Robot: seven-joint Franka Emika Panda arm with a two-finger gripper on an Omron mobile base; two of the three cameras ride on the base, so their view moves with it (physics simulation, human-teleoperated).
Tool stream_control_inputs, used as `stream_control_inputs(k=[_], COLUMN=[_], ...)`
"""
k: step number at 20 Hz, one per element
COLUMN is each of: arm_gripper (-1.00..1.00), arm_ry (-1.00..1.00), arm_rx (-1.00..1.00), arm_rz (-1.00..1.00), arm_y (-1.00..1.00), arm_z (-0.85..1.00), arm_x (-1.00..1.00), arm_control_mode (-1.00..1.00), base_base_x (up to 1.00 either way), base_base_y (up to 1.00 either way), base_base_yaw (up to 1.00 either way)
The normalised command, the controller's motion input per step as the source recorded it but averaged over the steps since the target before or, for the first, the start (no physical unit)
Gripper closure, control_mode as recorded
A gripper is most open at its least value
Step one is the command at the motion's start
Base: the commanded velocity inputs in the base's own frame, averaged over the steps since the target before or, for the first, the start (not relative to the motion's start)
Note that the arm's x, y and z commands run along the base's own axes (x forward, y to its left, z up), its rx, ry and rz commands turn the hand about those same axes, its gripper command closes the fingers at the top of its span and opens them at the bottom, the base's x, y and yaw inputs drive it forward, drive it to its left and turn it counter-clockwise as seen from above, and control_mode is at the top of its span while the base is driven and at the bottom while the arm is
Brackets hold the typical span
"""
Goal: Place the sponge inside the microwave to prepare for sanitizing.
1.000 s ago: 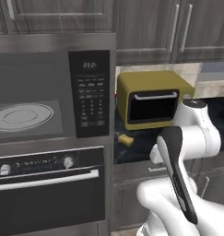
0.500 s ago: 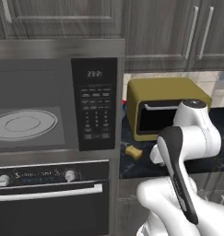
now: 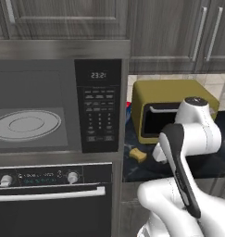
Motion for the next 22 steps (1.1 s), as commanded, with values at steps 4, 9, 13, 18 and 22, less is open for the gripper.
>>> stream_control_inputs(k=[4,9,13,18,22], arm_gripper=[-1.00,-1.00,-1.00,-1.00,-1.00], arm_ry=[0.01,0.02,0.00,0.00,0.00], arm_rx=[0.00,0.00,-0.02,-0.07,-0.01], arm_rz=[0.15,0.05,0.00,0.00,0.00], arm_y=[-0.32,-0.02,0.10,0.05,0.02], arm_z=[0.00,-0.09,-0.33,-0.29,-0.33], arm_x=[0.41,0.78,0.83,0.49,0.28], arm_control_mode=[-1.00,-1.00,-1.00,-1.00,-1.00], base_base_x=[0.00,0.00,0.00,0.00,0.00], base_base_y=[0.00,0.00,0.00,0.00,0.00], base_base_yaw=[0.00,0.00,0.00,0.00,0.00])
